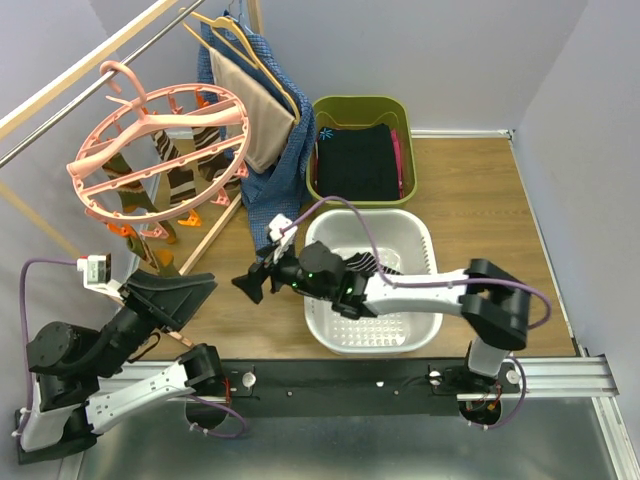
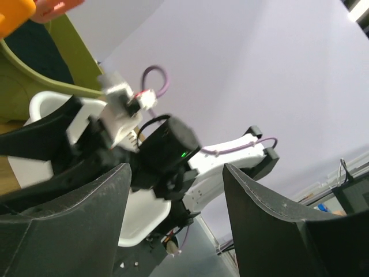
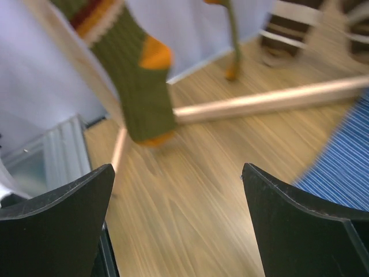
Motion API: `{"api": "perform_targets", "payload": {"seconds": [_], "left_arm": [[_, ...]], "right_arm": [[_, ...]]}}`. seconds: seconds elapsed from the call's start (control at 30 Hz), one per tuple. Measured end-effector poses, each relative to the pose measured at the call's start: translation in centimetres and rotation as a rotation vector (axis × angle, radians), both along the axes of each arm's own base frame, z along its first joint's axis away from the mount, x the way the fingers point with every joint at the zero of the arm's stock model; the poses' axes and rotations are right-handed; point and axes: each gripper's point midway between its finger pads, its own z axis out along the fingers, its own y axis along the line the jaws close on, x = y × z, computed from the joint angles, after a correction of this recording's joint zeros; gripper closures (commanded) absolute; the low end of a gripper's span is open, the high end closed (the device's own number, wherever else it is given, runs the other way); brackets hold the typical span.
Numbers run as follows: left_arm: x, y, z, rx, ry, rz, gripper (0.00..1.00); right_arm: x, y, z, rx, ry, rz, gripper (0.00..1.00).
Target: Remove the socks clipped to the hanger
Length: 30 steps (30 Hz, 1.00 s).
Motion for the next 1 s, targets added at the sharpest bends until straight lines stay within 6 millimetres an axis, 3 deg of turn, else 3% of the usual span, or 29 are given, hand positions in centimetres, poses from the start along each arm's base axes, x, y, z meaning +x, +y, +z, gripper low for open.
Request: {"api": "perform_targets", "payload": {"seconds": [0.23,0.33,0.6,0.8,0.83,1.0], "left_arm": [[-0.2,1.4,1.6,-0.042,-0.016,0.021,0.27],[-0.3,1.8,2.0,-0.052,-0.022,0.028,0.27],[-0.9,3.5,3.9,-0.093,-0.058,0.04,0.28],[-1.3,4.5,4.9,-0.115,-0.076,0.049,0.29],[-1.4,4.6,5.0,-0.118,-0.079,0.051,0.29],[-1.6,5.7,5.7,-0.136,-0.089,0.072,0.29]], "right_arm": [[-2.5,8.5,-2.2,0.123,-0.099,0.103,0.0],[-2.8,12.0,-2.2,0.16,-0.138,0.118,0.0],[-1.4,16.5,-0.5,0.252,-0.217,0.049,0.07],[0.2,18.1,-1.8,0.266,-0.235,-0.036,0.44],[0.3,18.2,-2.2,0.259,-0.235,-0.045,0.53],[-0.3,17.5,-3.8,0.24,-0.23,-0.079,0.77]]}}
